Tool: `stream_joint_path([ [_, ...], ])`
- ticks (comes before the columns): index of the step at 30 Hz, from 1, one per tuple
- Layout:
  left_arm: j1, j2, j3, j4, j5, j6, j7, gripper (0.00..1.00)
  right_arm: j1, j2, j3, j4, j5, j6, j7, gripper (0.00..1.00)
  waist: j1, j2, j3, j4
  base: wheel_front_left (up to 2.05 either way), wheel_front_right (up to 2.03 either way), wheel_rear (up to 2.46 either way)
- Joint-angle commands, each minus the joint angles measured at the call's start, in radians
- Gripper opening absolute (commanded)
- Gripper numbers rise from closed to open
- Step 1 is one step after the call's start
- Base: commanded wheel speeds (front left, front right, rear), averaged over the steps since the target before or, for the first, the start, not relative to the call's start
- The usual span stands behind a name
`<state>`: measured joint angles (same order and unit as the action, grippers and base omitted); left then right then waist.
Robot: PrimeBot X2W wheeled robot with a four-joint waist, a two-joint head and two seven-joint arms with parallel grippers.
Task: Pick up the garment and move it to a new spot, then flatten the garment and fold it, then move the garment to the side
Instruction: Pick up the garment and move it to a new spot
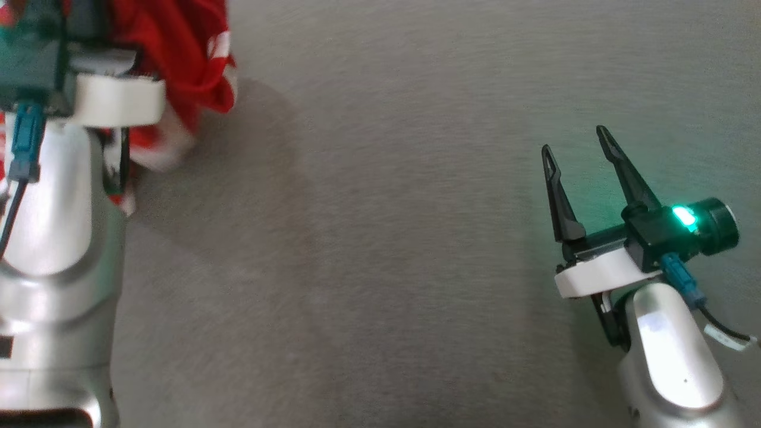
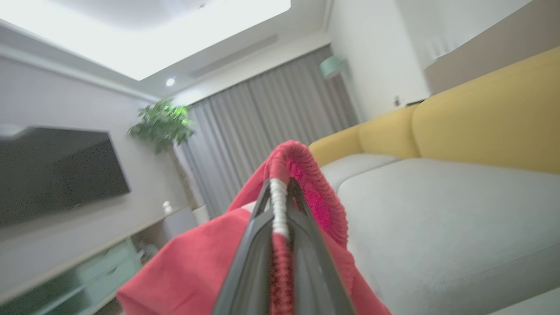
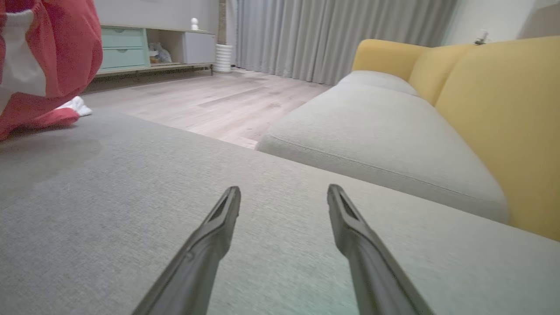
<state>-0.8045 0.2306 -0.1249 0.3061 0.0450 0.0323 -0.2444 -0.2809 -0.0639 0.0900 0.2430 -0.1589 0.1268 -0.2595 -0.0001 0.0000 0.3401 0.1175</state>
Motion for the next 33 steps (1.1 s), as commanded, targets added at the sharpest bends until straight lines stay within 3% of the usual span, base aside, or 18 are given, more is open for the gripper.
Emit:
stream_joint_path([
  [1, -0.060, 0.049, 0.021, -0.048, 0.010, -0.003, 0.005, 0.00, 0.010, 0.012, 0.023, -0.024, 0.007, 0.004, -0.002, 1.00, 0.0001, 0.0000, -0.075, -0.103, 0.00, 0.00, 0.00],
  [7, -0.153, 0.020, -0.060, -0.118, -0.001, -0.083, 0.058, 0.00, 0.036, 0.013, 0.047, -0.035, 0.107, 0.004, -0.002, 1.00, 0.0001, 0.0000, -0.118, -0.229, 0.00, 0.00, 0.00],
  [11, -0.203, -0.042, -0.088, -0.111, -0.099, -0.129, 0.089, 0.00, 0.051, 0.013, 0.052, -0.046, 0.164, 0.004, -0.002, 1.00, 0.0001, 0.0000, -0.129, -0.286, 0.00, 0.00, 0.00],
  [14, -0.208, -0.057, -0.104, -0.093, -0.156, -0.145, 0.111, 0.00, 0.048, 0.014, 0.078, -0.059, 0.194, 0.004, -0.002, 1.00, 0.0001, 0.0000, -0.118, -0.316, 0.00, 0.00, 0.00],
  [20, -0.039, -0.045, -0.106, 0.008, -0.281, -0.157, 0.115, 0.00, 0.032, 0.014, 0.114, -0.097, 0.237, 0.004, -0.002, 1.00, 0.0001, 0.0000, -0.075, -0.343, 0.00, 0.00, 0.00],
  [25, 0.144, -0.057, -0.164, 0.209, -0.344, -0.162, 0.029, 0.00, 0.031, 0.014, 0.122, -0.108, 0.236, 0.004, -0.002, 1.00, 0.0001, 0.0000, -0.042, -0.316, 0.00, 0.00, 0.00],
  [26, 0.169, -0.068, -0.180, 0.264, -0.358, -0.162, 0.023, 0.44, 0.033, 0.014, 0.120, -0.105, 0.237, 0.004, -0.002, 1.00, 0.0001, 0.0000, -0.041, -0.308, 0.00, 0.00, 0.00],
  [27, 0.185, -0.075, -0.189, 0.313, -0.368, -0.162, 0.015, 1.00, 0.037, 0.014, 0.115, -0.100, 0.247, 0.004, -0.002, 1.00, 0.0001, 0.0000, -0.041, -0.299, 0.00, 0.00, 0.00],
  [30, 0.212, -0.098, -0.200, 0.386, -0.371, -0.162, -0.012, 1.00, 0.047, 0.014, 0.089, -0.094, 0.241, 0.004, -0.002, 1.00, 0.0001, 0.0000, -0.050, -0.266, 0.00, 0.00, 0.00],
  [33, 0.266, -0.132, -0.145, 0.313, -0.383, -0.150, -0.017, 1.00, 0.069, 0.014, 0.057, -0.095, 0.231, 0.004, -0.002, 1.00, 0.0001, 0.0000, -0.073, -0.224, 0.00, 0.00, 0.00],
])
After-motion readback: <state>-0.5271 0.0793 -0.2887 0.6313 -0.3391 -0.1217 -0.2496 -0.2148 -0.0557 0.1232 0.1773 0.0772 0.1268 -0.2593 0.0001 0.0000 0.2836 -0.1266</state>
